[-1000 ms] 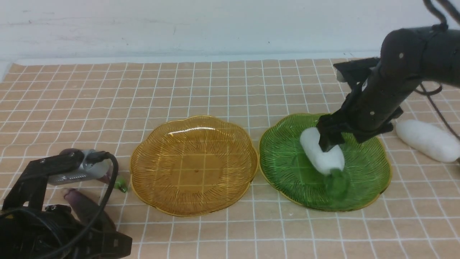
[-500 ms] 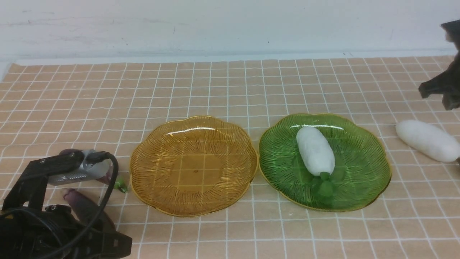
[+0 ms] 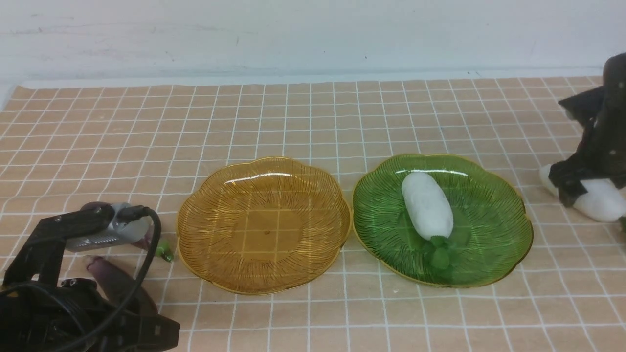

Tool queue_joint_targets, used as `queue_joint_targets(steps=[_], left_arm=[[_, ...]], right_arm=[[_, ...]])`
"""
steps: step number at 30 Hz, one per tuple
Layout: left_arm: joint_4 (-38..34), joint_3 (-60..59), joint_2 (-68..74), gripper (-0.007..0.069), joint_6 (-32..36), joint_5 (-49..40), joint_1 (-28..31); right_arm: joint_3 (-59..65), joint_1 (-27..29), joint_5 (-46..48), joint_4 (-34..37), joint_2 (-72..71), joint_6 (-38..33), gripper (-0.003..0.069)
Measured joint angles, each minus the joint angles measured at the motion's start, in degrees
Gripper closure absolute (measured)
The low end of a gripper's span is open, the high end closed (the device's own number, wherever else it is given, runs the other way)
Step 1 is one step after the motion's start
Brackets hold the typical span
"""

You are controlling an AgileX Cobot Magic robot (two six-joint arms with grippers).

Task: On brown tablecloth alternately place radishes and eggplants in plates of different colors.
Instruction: 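Place the white radish on the plate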

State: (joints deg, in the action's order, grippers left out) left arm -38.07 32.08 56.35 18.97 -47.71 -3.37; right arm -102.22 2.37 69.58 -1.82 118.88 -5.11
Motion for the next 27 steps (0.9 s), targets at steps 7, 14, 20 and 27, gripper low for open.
queue_joint_targets(steps=[7, 14, 20, 27], left_arm=[[0.38, 0.00, 0.00, 0.0320, -0.96, 0.00, 0.00], [3.76, 0.12, 0.00, 0.0320, -5.28, 0.88, 0.05], [5.81, 1.35, 0.00, 0.0314, -7.88, 2.00, 0.05], [10.45, 3.39, 0.00, 0.0266, -8.90, 2.48, 0.05]], right_arm=[[3.98, -3.96, 0.86, 17.33, -7.55, 0.98, 0.0162], [7.09, -12.13, 1.06, 11.80, -4.29, 4.06, 0.0162], [7.31, -16.10, 1.06, 5.32, -1.18, 9.53, 0.0134], [6.69, -16.38, 0.96, 3.24, -1.74, 11.03, -0.0008]])
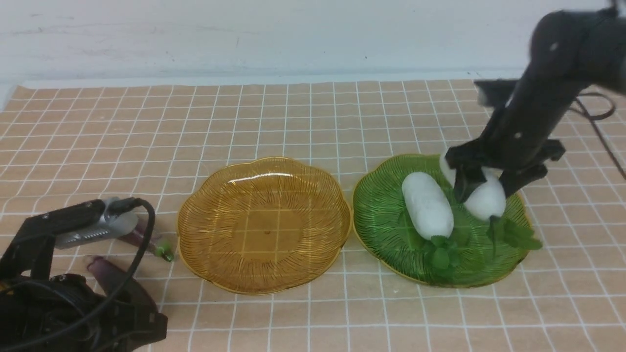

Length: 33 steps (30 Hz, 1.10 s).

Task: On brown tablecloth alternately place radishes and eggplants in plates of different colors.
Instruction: 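Place the white radish on the plate, then pick up the eggplant and place it in the yellow plate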

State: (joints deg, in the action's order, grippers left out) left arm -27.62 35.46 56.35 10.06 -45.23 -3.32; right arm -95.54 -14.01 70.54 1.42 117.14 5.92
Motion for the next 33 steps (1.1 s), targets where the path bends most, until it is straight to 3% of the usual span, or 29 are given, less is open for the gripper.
queue_joint_targets(steps=[4, 9, 14, 18, 22, 33], left_arm=[[5.58, 1.74, 0.00, 0.0221, -2.42, 0.97, 0.00], [15.12, 2.66, 0.00, 0.0163, -11.35, 0.52, 0.00], [30.31, 2.66, 2.73, 0.0102, -35.20, -1.99, 0.00], [33.03, 2.77, 10.46, 0.0099, -47.32, 4.89, 0.00], [32.83, 2.90, 18.94, 0.0099, -49.12, 14.24, 0.00], [31.75, 3.50, 32.32, 0.0099, -50.09, 25.01, -0.05]], right_arm=[[0.00, 0.00, 0.00, -0.07, -1.88, -0.17, -0.0028], [0.88, 0.00, -0.14, 3.53, -6.85, -0.31, -0.0010], [9.51, 0.00, 0.10, 10.88, -21.45, -1.51, 0.0092], [16.18, 0.00, 1.00, 9.67, -30.37, -1.84, 0.0165], [17.37, 0.00, 1.14, 6.74, -32.04, -2.11, 0.0179], [17.53, 0.00, 1.14, 5.85, -32.04, -2.09, 0.0181]])
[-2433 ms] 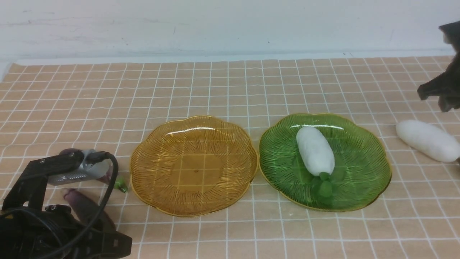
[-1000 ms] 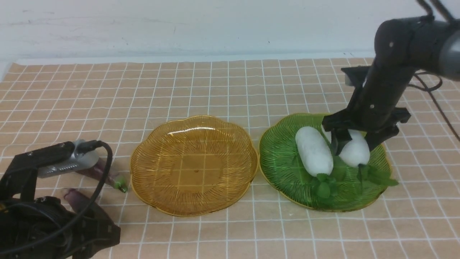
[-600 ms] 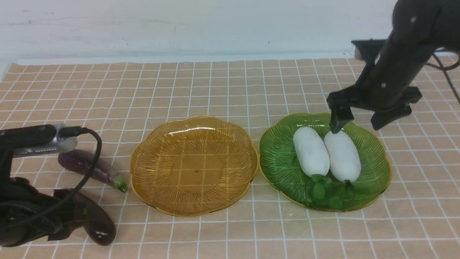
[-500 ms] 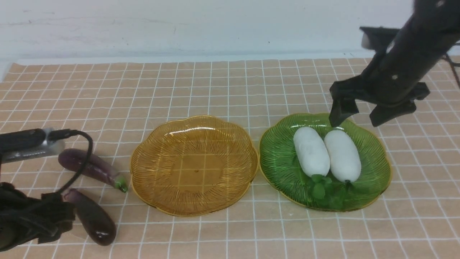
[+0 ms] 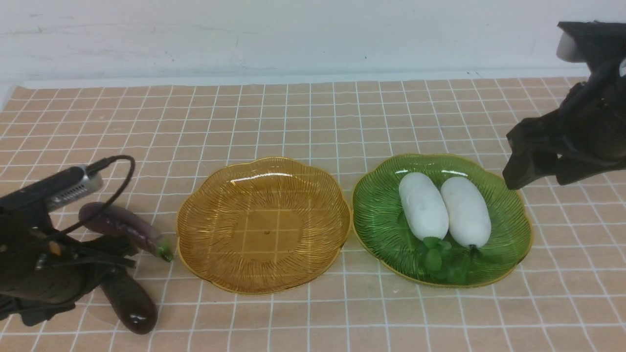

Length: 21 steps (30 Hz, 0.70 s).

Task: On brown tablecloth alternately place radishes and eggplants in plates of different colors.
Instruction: 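Pick up the eggplant and place it in the yellow plate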

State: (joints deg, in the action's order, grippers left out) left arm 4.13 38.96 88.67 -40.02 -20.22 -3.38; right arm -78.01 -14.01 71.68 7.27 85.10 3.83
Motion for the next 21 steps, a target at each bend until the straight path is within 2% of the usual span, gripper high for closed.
queue_joint_targets(steps=[4, 8, 11, 17, 21], left_arm=[[0.10, -0.13, 2.59, 0.0120, 0.00, -0.21, 0.05], [0.17, -0.13, 1.93, 0.0274, 0.06, -2.86, 0.05], [0.23, 0.35, -1.21, 0.0325, 1.42, -6.78, 0.05], [-1.64, 6.27, -8.49, 0.0335, 7.93, -11.23, -0.75], [-8.19, 13.22, -9.05, 0.0335, 15.82, -12.51, -4.59]], right_arm=[[0.00, 0.00, 0.00, 0.00, 0.00, 0.00, 0.0181], [0.00, 0.00, 0.00, 0.00, 0.00, 0.00, 0.0181], [0.00, 0.00, 0.00, 0.00, 0.00, 0.00, 0.0181], [0.00, 0.00, 0.00, 0.00, 0.00, 0.00, 0.0181], [0.00, 0.00, 0.00, 0.00, 0.00, 0.00, 0.0181]])
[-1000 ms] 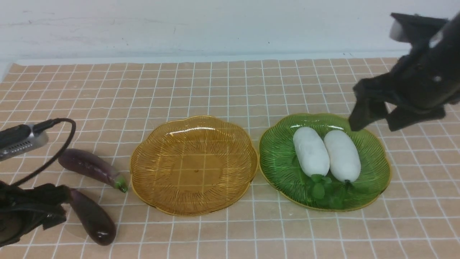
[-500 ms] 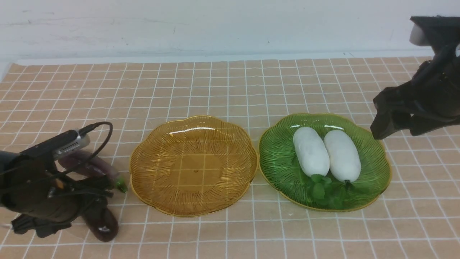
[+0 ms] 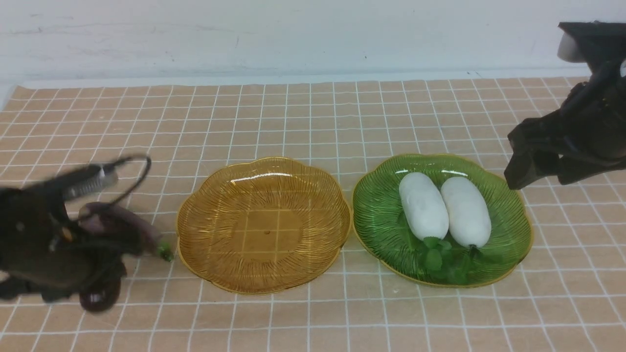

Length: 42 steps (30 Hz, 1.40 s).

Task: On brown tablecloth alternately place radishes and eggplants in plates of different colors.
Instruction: 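Pick up the eggplant and place it in the yellow plate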

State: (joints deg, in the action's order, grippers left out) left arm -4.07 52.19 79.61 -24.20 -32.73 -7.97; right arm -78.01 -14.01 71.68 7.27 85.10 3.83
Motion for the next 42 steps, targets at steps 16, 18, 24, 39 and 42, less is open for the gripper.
queue_joint_targets(steps=[16, 18, 24, 39, 42], left_arm=[[-10.15, 14.99, 19.22, 0.0172, 13.19, -1.47, -10.52], [-10.05, 17.19, 19.95, 0.0099, 13.21, -3.18, -10.10], [-9.59, 25.84, 19.49, 0.0125, 12.66, -13.95, -5.45], [-8.86, 25.59, 21.04, 0.0561, 11.08, -28.99, 15.80], [-9.25, 25.35, 22.98, 0.0484, 9.57, -25.88, 14.99]], right_arm=[[0.00, 0.00, 0.00, -1.14, 0.00, -0.12, 0.0181], [0.00, 0.00, 0.00, -1.44, 0.00, -0.12, 0.0181], [0.00, 0.00, 0.00, -1.57, 0.00, -0.12, 0.0181], [0.00, 0.00, 0.00, -3.25, 0.00, -0.12, 0.0181], [0.00, 0.00, 0.00, -3.25, 0.00, -0.12, 0.0181]])
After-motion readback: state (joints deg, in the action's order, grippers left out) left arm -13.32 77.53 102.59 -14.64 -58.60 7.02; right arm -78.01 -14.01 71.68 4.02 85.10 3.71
